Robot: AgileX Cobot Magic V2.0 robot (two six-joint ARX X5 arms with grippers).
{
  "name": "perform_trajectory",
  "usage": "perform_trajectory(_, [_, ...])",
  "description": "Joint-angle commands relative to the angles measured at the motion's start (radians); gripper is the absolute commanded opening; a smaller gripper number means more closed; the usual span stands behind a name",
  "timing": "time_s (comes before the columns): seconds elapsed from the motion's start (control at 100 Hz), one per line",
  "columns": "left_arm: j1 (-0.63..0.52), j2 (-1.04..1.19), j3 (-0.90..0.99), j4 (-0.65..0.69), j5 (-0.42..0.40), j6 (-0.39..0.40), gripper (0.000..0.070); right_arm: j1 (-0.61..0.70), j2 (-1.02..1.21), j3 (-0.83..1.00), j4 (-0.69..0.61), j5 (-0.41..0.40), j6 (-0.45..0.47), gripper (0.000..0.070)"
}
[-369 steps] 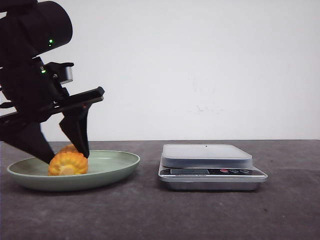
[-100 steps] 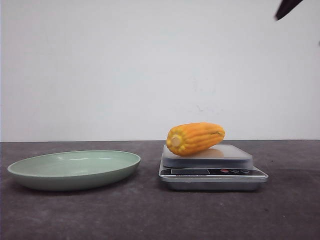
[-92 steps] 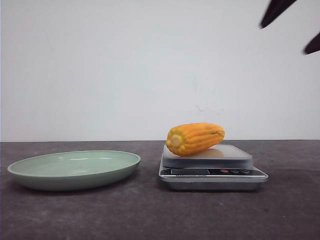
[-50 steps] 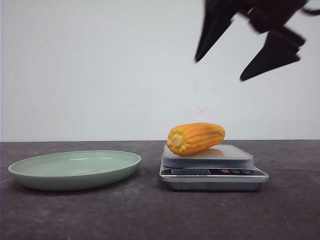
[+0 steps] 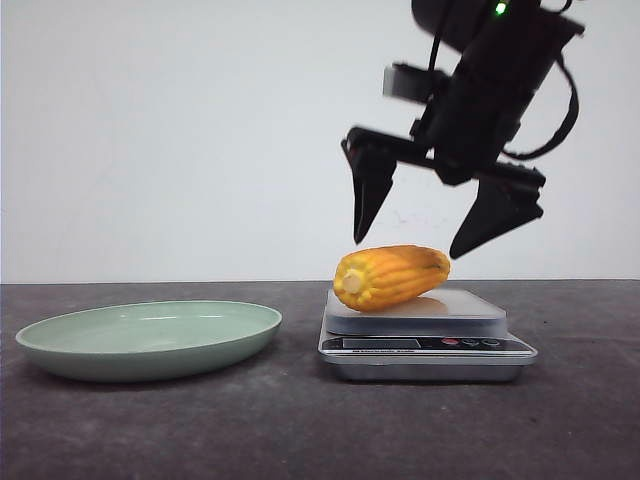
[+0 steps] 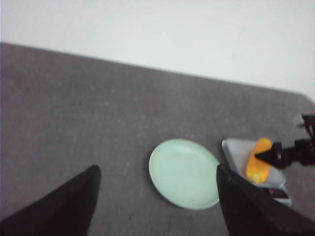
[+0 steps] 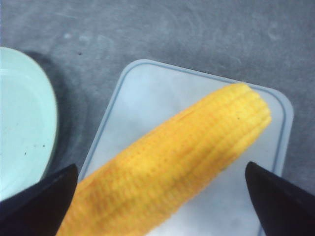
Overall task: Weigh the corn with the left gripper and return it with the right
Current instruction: 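Lower the right gripper onto the corn on the scale and grasp it, then lift the corn with the right gripper and carry it to the plate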
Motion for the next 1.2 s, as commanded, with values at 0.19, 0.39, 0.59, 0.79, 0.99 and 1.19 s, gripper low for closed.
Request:
perform_trajectory(0.19, [-0.004,0.003,-0.077,-0.026,0.011,0.005,0.0429,0.019,0.054,0.019,-0.002,0.005,0.053,0.0528])
perform_trajectory(0.39, [-0.004,0.003,-0.089,-0.022,-0.014,0.022,0.0429,0.022,0.054,0.019,-0.011,0.009,0.053,0.0067])
perform_trajectory(0.59, [-0.004,0.003,-0.089,-0.022,-0.016,0.029,0.0429,0.027,0.04,0.022,-0.011,0.008,0.047,0.0])
perform_trajectory(0.79, [-0.004,0.003,-0.089,-0.019,-0.016,0.029,0.0429,0.077,-0.05,0.059,-0.008,-0.014,0.014,0.0])
perform_trajectory(0.99, [-0.004,0.003,-0.089,0.012,-0.017,0.029,0.0429,0.187,-0.031,0.212,-0.019,-0.056,0.014,0.0])
perform_trajectory(1.19, [-0.004,0.003,-0.089,0.029,-0.023,0.028,0.0429,0.267,0.111,0.365,-0.025,-0.023,0.021,0.0])
